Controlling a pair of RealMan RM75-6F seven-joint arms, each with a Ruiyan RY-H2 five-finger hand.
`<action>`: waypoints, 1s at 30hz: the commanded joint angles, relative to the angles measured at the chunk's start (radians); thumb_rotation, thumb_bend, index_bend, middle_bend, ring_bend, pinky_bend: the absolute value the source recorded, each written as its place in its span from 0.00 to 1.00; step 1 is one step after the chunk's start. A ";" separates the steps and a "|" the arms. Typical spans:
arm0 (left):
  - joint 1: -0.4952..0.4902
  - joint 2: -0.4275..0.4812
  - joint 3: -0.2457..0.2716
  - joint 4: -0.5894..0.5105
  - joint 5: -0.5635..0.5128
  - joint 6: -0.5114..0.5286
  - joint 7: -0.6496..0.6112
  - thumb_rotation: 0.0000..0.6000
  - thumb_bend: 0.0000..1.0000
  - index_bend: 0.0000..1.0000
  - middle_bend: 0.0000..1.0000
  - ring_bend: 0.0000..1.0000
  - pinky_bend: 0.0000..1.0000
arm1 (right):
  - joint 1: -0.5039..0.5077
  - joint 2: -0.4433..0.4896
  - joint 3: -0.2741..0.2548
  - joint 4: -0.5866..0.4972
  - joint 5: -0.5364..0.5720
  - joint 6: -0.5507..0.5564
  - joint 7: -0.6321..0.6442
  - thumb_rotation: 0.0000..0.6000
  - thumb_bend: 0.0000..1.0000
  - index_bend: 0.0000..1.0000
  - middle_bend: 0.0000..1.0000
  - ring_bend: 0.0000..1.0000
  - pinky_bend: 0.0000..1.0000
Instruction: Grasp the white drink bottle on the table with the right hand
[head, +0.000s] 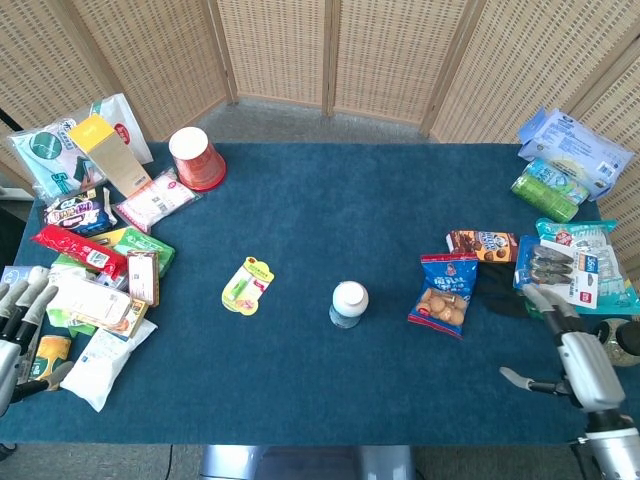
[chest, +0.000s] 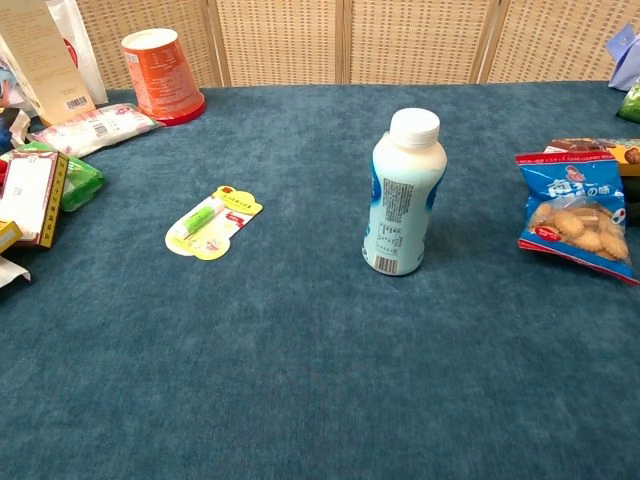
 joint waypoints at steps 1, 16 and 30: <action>0.003 0.002 -0.001 0.000 0.002 0.005 -0.003 1.00 0.00 0.01 0.00 0.00 0.00 | 0.075 -0.066 -0.003 0.058 0.019 -0.116 0.111 1.00 0.00 0.00 0.00 0.00 0.00; -0.005 -0.001 -0.013 0.008 -0.030 -0.016 -0.010 1.00 0.00 0.01 0.00 0.00 0.00 | 0.237 -0.371 0.080 0.196 0.165 -0.303 -0.013 1.00 0.00 0.00 0.00 0.00 0.00; -0.013 -0.008 -0.021 0.013 -0.057 -0.039 -0.001 1.00 0.00 0.00 0.00 0.00 0.00 | 0.354 -0.536 0.162 0.193 0.270 -0.375 -0.143 1.00 0.00 0.00 0.00 0.00 0.00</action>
